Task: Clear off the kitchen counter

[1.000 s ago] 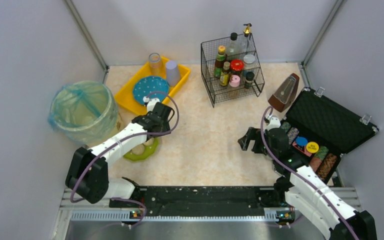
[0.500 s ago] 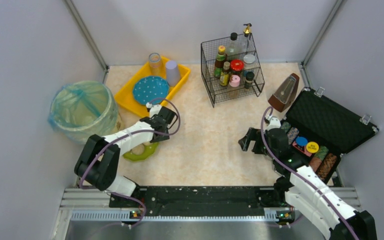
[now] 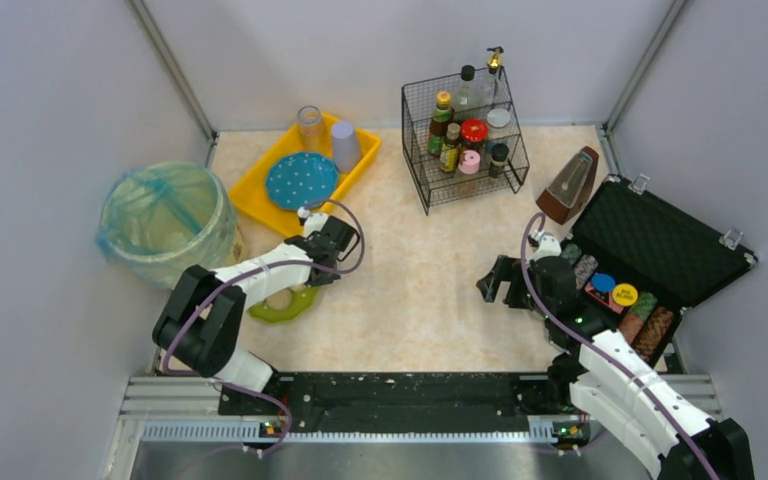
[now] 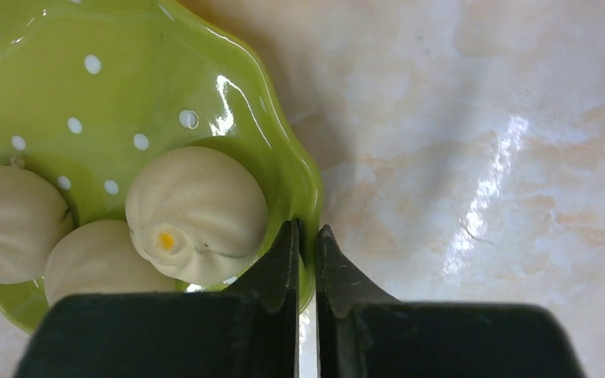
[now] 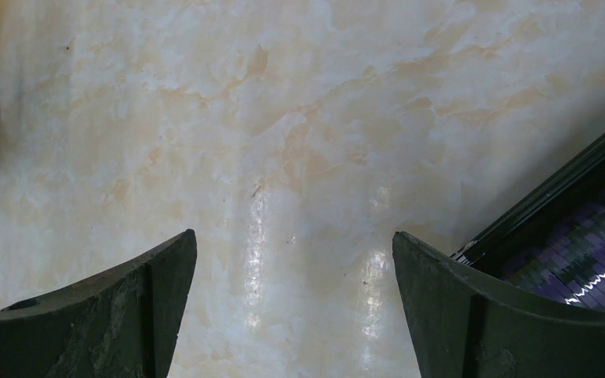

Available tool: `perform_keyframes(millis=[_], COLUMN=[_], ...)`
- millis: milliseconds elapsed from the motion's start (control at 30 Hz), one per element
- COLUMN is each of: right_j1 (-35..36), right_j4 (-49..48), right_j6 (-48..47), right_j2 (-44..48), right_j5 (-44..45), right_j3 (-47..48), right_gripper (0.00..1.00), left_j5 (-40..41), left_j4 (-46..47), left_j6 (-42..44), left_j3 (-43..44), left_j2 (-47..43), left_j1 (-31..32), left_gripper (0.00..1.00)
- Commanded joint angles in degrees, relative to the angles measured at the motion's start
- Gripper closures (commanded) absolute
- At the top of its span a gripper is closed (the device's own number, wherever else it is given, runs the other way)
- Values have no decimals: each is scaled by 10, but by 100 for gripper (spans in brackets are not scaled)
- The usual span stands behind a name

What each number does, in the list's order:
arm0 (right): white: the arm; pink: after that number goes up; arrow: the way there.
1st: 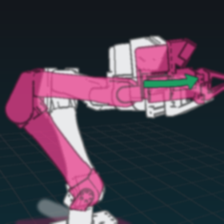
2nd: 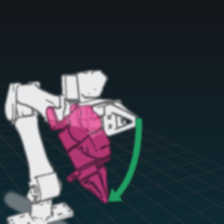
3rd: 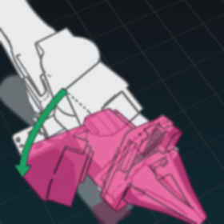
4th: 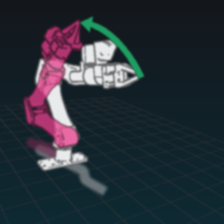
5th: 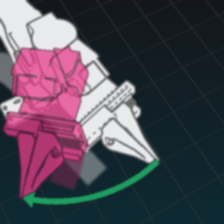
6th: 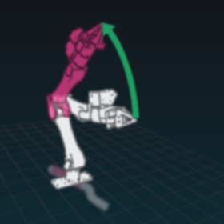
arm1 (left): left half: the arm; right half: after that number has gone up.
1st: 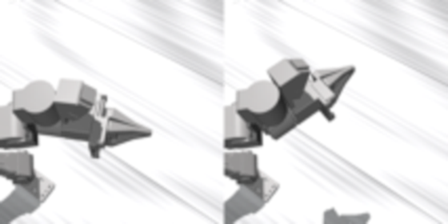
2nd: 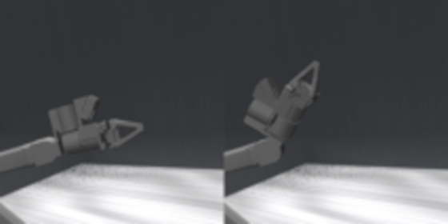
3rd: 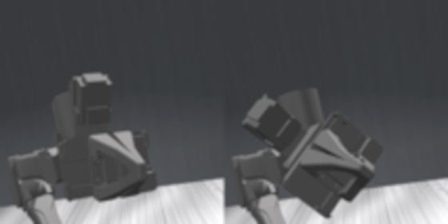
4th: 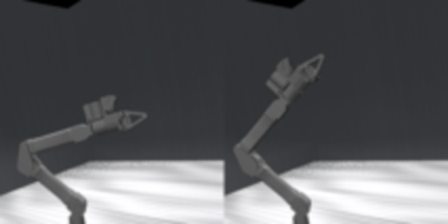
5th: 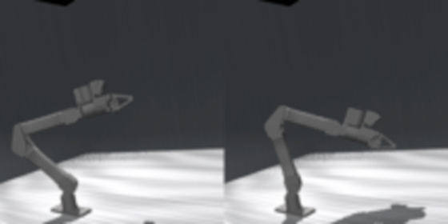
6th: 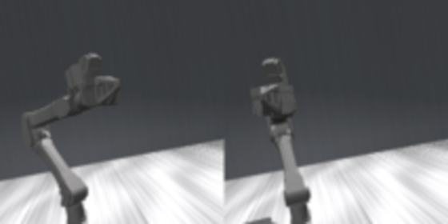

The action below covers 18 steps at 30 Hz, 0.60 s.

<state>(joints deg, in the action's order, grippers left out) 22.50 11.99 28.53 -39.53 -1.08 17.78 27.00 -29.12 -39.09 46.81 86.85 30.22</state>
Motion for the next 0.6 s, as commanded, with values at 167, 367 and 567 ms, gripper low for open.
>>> perform_keyframes(millis=[167, 367, 567], right_j1=[8, 7, 7], right_j4=[-25, -12, -2], right_j6=[22, 39, 49], right_j2=[-4, -3, 0], right_j5=[9, 31, 46], right_j3=[12, 10, 9], right_gripper=[8, 8, 8], left_j5=[-166, -218, -247], left_j4=[51, 78, 87], left_j6=[-28, -28, -9], left_j3=[63, 152, 208], left_j2=[27, 85, 139], left_j1=[132, 224, 280], left_gripper=[100, 100, 91])
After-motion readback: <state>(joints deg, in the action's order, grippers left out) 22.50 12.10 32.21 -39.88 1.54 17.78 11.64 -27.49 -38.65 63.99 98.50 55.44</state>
